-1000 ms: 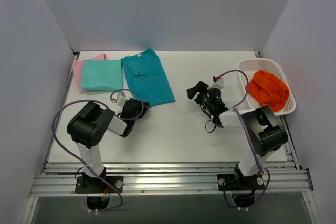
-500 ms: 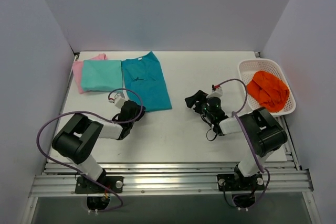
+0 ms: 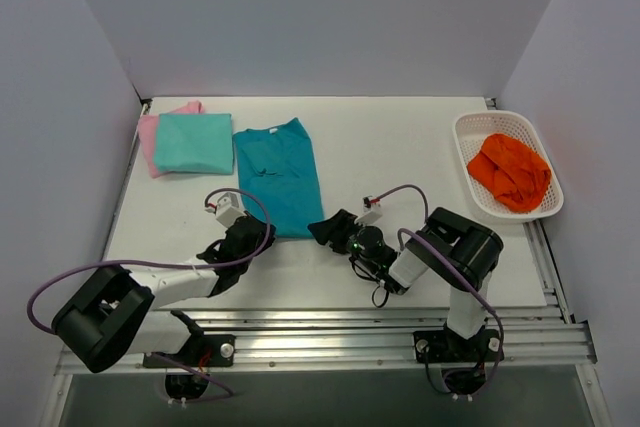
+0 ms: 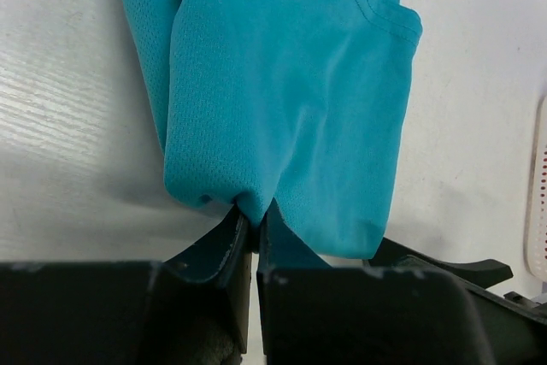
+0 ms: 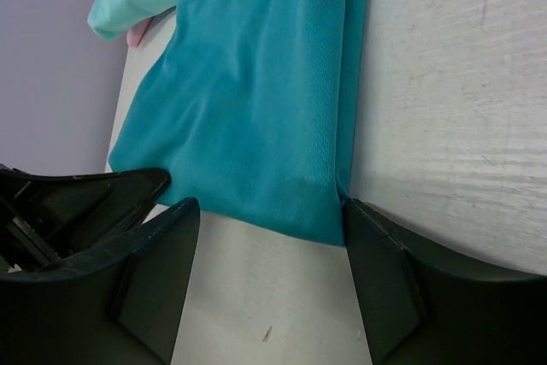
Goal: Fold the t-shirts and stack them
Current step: Grab one side of the 2/3 rectangular tshirt with both arms
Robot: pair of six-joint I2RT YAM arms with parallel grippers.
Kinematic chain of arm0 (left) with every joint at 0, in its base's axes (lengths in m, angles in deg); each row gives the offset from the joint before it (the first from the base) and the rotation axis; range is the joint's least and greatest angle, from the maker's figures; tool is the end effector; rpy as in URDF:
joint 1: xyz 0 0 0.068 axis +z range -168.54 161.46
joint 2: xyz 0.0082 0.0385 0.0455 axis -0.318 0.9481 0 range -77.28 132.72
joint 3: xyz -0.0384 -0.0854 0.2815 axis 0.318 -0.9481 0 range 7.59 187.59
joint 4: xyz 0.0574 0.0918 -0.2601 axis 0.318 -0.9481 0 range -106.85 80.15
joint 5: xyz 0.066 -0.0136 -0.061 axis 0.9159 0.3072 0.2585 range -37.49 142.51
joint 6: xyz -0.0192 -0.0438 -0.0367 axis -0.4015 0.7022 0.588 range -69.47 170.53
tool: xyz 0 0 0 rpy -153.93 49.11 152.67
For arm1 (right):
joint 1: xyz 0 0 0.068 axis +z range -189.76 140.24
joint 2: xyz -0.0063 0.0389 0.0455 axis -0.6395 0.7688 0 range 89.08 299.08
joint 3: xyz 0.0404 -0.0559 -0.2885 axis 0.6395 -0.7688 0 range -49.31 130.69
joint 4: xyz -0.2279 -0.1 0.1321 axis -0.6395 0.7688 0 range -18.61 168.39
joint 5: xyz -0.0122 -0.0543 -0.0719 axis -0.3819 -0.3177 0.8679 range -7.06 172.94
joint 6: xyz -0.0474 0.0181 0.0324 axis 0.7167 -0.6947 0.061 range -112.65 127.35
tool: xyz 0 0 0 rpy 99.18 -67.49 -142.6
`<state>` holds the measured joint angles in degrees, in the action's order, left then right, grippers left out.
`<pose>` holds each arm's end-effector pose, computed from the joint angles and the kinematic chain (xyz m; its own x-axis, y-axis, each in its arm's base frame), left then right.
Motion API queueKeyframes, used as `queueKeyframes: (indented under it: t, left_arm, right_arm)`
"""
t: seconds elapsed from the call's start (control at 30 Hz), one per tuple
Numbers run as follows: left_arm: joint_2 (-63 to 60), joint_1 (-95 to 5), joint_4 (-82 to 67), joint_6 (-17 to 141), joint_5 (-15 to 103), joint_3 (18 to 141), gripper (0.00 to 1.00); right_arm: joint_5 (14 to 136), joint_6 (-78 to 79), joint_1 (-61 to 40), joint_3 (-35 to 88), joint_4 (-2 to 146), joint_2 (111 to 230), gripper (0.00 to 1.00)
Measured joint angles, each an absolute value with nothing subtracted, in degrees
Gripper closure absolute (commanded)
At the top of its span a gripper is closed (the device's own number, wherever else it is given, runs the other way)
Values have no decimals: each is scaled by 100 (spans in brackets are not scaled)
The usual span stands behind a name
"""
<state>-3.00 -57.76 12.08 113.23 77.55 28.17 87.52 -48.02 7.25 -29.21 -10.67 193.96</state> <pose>0.2020 -0.1404 0.1517 -0.4483 -0.6733 -0.5880 -0.2276 0.7221 -0.6533 0.2048 0.2145 0.1268 -0.5734 0.5877 -0.5708 -0.3568 0.4480 0.8197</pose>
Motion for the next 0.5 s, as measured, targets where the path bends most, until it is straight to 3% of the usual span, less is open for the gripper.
queueKeyframes:
  t: [0.17, 0.23, 0.3, 0.33, 0.4, 0.5]
  left_arm:
    - [-331, -5798, 1066, 11327, 7857, 2775, 98]
    - [-337, -5809, 1029, 11329, 7894, 2767, 98]
    - [-337, -5820, 1016, 11329, 7919, 2765, 98]
    - [-335, -5822, 1016, 11329, 7921, 2765, 98]
    - [-333, -5822, 1014, 11327, 7934, 2767, 98]
    - [-300, -5822, 1022, 11327, 7934, 2765, 98]
  right_arm:
    - [8778, -5010, 782, -2755, -1329, 19702, 41]
    - [8796, -5019, 784, -2751, -1358, 19741, 55]
    - [8813, -5043, 788, -2751, -1299, 19785, 83]
    - [8815, -5041, 788, -2755, -1224, 19814, 90]
    - [8826, -5097, 790, -2762, -1137, 19875, 100]
    - [8837, -5115, 793, -2762, -1091, 19879, 100]
